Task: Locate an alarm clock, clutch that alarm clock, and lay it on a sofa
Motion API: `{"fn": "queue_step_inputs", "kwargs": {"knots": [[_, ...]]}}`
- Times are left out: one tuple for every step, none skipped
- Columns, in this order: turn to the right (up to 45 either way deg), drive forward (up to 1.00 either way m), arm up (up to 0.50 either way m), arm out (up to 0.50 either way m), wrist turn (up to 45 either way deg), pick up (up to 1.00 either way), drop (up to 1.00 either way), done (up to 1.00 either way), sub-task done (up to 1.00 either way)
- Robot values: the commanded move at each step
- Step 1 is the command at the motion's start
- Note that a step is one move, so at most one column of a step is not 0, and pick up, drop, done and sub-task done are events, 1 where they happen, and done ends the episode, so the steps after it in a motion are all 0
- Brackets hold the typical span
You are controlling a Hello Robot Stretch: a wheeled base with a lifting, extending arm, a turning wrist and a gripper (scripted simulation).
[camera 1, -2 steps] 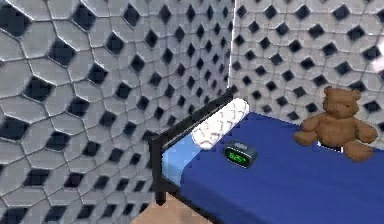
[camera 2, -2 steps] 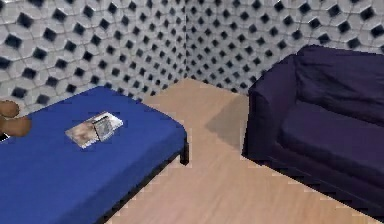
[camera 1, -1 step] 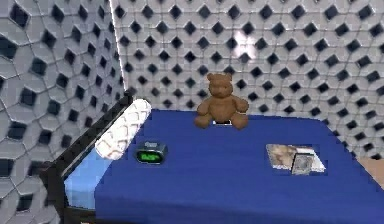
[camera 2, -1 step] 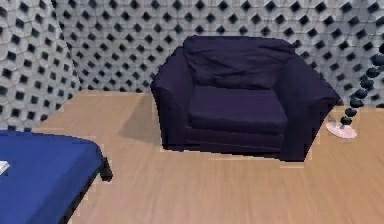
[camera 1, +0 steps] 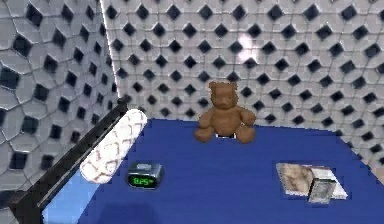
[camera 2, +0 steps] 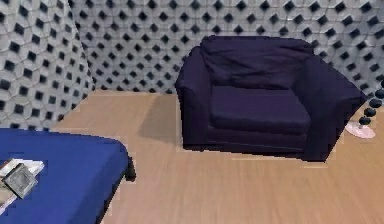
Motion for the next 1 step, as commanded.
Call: {"fn": "queue_step_inputs", "kwargs": {"knots": [[-45.0, 0.00, 0.00, 0.00, 0.0, 0.00, 0.00, 0.00, 0.00]]}}
